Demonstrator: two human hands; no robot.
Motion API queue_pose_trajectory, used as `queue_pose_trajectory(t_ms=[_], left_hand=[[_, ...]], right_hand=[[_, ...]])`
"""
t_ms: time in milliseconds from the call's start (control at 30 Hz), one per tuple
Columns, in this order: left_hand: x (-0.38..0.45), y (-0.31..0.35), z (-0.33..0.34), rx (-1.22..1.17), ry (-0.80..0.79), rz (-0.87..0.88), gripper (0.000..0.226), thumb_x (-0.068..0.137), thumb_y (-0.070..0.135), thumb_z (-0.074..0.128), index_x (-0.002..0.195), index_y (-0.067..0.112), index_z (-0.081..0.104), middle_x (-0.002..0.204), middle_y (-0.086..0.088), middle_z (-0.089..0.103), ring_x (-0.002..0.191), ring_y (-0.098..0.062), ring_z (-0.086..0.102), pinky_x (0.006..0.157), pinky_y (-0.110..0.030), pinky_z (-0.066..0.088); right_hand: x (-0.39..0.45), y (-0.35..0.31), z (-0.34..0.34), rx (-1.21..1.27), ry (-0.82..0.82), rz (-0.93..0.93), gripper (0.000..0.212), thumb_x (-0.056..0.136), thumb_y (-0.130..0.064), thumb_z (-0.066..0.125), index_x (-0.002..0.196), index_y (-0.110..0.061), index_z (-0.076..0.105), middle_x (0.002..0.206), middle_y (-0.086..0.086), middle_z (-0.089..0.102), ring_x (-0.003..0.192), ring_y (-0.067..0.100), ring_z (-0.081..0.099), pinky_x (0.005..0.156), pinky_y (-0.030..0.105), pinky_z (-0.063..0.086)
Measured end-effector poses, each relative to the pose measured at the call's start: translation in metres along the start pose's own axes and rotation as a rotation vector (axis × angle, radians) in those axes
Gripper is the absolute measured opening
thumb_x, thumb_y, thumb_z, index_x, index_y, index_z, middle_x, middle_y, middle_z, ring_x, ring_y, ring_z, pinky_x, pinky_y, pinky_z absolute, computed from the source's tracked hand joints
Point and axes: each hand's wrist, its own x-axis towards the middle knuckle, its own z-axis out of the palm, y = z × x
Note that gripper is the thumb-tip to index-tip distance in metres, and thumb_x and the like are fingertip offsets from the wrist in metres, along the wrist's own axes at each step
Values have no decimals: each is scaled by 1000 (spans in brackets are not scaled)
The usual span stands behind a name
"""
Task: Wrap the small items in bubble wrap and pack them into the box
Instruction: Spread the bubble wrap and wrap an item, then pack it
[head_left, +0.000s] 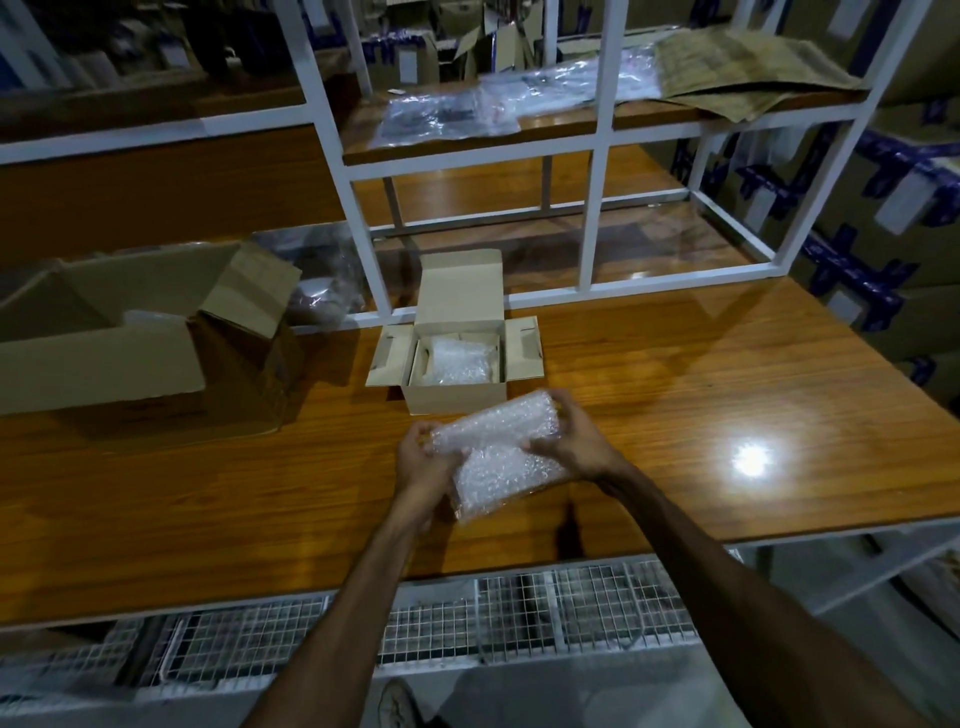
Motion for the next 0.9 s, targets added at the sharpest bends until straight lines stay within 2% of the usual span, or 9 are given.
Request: queue_pose_trajectory(t_ms=[133, 267, 300, 367, 433, 600, 700, 800, 900], left_hand=[[-4, 9, 5, -161, 8, 81, 62, 95, 1, 69, 139, 33, 40, 137, -5, 62, 107, -22, 71, 70, -40, 65], [-12, 16, 4, -247, -272, 223, 99, 91, -3, 74, 161, 46, 23, 153, 15, 42, 129, -17, 60, 82, -49, 64], [-12, 18, 1, -237, -318, 223, 96, 91, -3, 73, 162, 42, 27, 153, 17, 44, 129, -17, 61, 85, -48, 63], [-9, 23, -3, -201, -364, 179, 71, 92, -5, 71, 153, 27, 52, 152, 9, 51, 124, -13, 66, 89, -42, 63], [0, 27, -8, -158, -353, 131, 53, 88, -9, 73, 134, 18, 70, 151, 1, 57, 124, -15, 67, 92, -41, 62], [36, 37, -22, 72, -271, 173, 54, 73, -8, 86, 120, 17, 76, 135, 9, 66, 127, -12, 59, 84, -22, 61], [62, 45, -27, 162, -268, 216, 55, 74, -13, 83, 120, 15, 76, 133, 8, 67, 131, -17, 60, 93, -36, 62], [94, 56, -26, 242, -213, 246, 59, 75, -11, 83, 126, 17, 74, 141, 0, 64, 135, -22, 56, 102, -45, 58], [126, 64, -26, 405, -213, 332, 59, 80, 0, 85, 134, 19, 70, 144, 0, 62, 133, -17, 55, 107, -36, 55]], right_hand=[[-3, -7, 9, 90, 159, -121, 77, 83, -31, 85, 140, -43, 34, 147, 5, 49, 121, 33, 64, 88, 59, 61], [-2, -17, 20, 14, 265, -307, 48, 97, -18, 72, 133, -19, 40, 127, -3, 56, 106, 11, 69, 74, 39, 64], [-1, -20, 23, -47, 272, -331, 32, 100, -16, 68, 124, -15, 48, 122, -3, 57, 104, 6, 66, 74, 35, 62], [3, -24, 23, -85, 236, -306, 5, 102, -17, 64, 105, -13, 63, 108, 0, 65, 102, 11, 66, 81, 46, 60], [8, -30, 22, -48, 192, -243, 10, 102, -16, 62, 100, -11, 71, 107, 1, 71, 104, 17, 69, 90, 50, 60], [25, -56, 17, -180, -15, -130, 38, 96, -13, 72, 132, -24, 68, 147, -7, 59, 135, 6, 51, 101, 27, 49], [44, -60, 18, -334, -39, -103, 57, 92, -12, 75, 146, -22, 57, 156, -3, 50, 139, 8, 45, 83, 8, 47], [66, -63, 21, -337, 7, -72, 68, 91, -13, 77, 152, -19, 49, 157, 2, 45, 137, 22, 50, 77, 13, 54], [90, -68, 20, -354, 28, -54, 64, 90, -11, 77, 149, -13, 52, 151, 7, 51, 128, 19, 57, 80, 19, 58]])
